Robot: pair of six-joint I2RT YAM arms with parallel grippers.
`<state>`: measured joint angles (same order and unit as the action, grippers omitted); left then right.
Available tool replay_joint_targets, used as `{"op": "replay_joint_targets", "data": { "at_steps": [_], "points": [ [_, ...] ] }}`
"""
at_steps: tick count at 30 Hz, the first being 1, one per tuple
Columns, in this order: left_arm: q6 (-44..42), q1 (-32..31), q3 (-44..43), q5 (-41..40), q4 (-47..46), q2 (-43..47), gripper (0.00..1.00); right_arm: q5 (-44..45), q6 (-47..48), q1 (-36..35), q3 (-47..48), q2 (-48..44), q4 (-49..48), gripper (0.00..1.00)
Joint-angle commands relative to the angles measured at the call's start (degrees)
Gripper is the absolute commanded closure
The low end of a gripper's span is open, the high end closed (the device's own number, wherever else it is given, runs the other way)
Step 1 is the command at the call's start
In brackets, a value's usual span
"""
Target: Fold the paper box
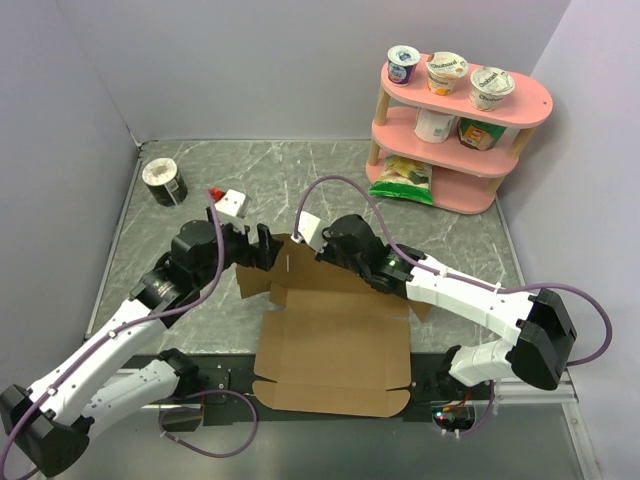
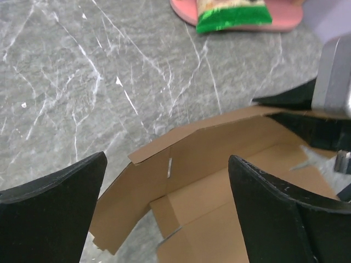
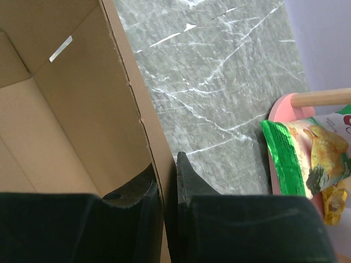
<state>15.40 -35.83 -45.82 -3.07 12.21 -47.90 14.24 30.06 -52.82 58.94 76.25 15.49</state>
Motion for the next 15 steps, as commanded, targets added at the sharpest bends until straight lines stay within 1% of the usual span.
{"op": "replay_joint_targets", "data": {
  "at_steps": [1,3,5,6,7,8,10,11,14,15],
  "points": [
    [-7.12,0.06,-2.78,5.17,3.0,-1.67,0.04,-2.37,-3.96,0.7,1.62,1.01,1.39,0.89],
    [-9.15,0.67,-3.13,6.67,4.05,-1.23,0.04,-3.16,-3.7,1.4,2.23,1.27,1.83,0.89],
    [-10.65,3.39,-4.1,7.89,5.45,-1.06,0.04,-4.3,-3.44,1.84,2.58,1.45,2.53,0.89],
    [-11.44,4.71,-4.53,9.91,5.98,-1.23,0.04,-4.48,-3.35,2.1,2.67,1.45,2.62,0.89],
    [-12.92,7.07,-5.32,14.54,6.68,-1.41,0.04,-5.01,-3.26,2.28,2.76,1.27,2.62,0.89],
    [-13.55,7.79,-5.68,16.15,7.3,-1.84,0.03,-5.01,-3.0,2.45,2.67,1.18,2.62,0.89],
    [-16.7,8.32,-6.29,18.62,8.88,-2.46,0.02,-5.36,-2.91,2.89,2.59,1.01,2.53,0.89],
    [-17.15,8.32,-6.47,18.63,9.06,-3.42,0.02,-5.8,-2.82,2.98,2.5,1.01,2.53,0.89],
    [-19.26,8.41,-6.82,19.85,8.19,-5.36,0.01,-6.68,-2.64,3.42,2.06,0.83,2.27,0.89],
    [-20.4,8.5,-7.0,20.47,7.49,-5.97,0.03,-6.86,-2.64,3.42,1.97,0.92,2.27,0.89]
  ]
}}
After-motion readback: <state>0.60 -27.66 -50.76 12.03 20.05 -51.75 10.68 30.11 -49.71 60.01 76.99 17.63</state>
